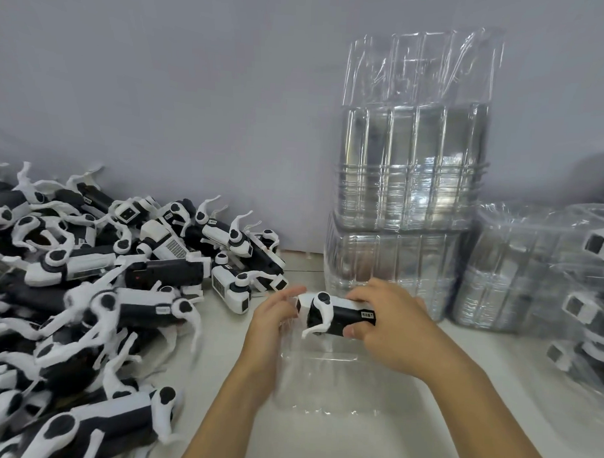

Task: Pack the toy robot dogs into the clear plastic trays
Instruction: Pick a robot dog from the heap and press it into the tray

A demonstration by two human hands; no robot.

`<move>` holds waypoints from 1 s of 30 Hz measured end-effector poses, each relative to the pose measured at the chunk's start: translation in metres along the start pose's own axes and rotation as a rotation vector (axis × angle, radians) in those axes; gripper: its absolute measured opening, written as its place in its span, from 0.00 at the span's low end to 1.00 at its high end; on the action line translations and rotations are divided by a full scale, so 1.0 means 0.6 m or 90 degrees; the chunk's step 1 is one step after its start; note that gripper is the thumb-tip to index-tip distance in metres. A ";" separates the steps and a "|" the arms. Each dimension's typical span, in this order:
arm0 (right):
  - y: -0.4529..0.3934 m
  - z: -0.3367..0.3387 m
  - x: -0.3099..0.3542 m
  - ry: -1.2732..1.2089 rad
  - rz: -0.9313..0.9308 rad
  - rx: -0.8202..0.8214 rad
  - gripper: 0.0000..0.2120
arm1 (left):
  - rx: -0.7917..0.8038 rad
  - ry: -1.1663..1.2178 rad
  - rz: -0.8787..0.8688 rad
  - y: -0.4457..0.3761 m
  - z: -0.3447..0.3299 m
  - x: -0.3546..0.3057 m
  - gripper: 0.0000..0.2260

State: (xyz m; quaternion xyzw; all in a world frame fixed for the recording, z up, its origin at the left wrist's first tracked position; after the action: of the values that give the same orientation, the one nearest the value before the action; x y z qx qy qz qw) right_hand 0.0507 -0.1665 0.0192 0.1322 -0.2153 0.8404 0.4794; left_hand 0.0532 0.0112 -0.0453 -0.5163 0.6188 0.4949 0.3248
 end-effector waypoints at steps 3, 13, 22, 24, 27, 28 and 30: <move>0.000 0.000 -0.002 -0.020 -0.005 -0.014 0.15 | 0.034 -0.041 0.027 -0.007 -0.012 -0.015 0.09; -0.005 -0.008 0.000 -0.040 0.023 -0.045 0.13 | 0.021 0.021 -0.002 -0.006 -0.007 -0.002 0.08; -0.006 -0.012 -0.001 -0.085 0.035 -0.053 0.15 | 0.009 0.045 0.004 -0.004 -0.007 -0.007 0.04; -0.007 -0.013 -0.002 -0.082 0.033 -0.052 0.15 | 0.004 0.041 0.005 -0.004 -0.005 -0.005 0.05; -0.006 -0.014 -0.003 -0.085 0.029 -0.055 0.15 | 0.001 0.038 0.006 -0.005 -0.004 -0.003 0.05; -0.005 -0.014 -0.003 -0.088 0.029 -0.056 0.15 | 0.002 0.037 0.007 -0.005 -0.004 -0.003 0.05; -0.006 -0.015 -0.003 -0.096 0.027 -0.057 0.15 | 0.003 0.033 0.006 -0.006 -0.005 -0.002 0.06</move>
State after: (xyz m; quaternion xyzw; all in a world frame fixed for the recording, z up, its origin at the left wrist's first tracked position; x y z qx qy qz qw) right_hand 0.0546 -0.1622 0.0116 0.1687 -0.2906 0.8278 0.4492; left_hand 0.0574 0.0090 -0.0445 -0.5252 0.6305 0.4814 0.3080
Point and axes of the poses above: each hand's wrist, its own y-axis away from the middle knuckle, its own z-axis out of the back of the hand, x = y × z, the point moved 4 cm from there along -y, towards the middle knuckle, and after that the axes turned 13 degrees about z, right-handed, at the moved point
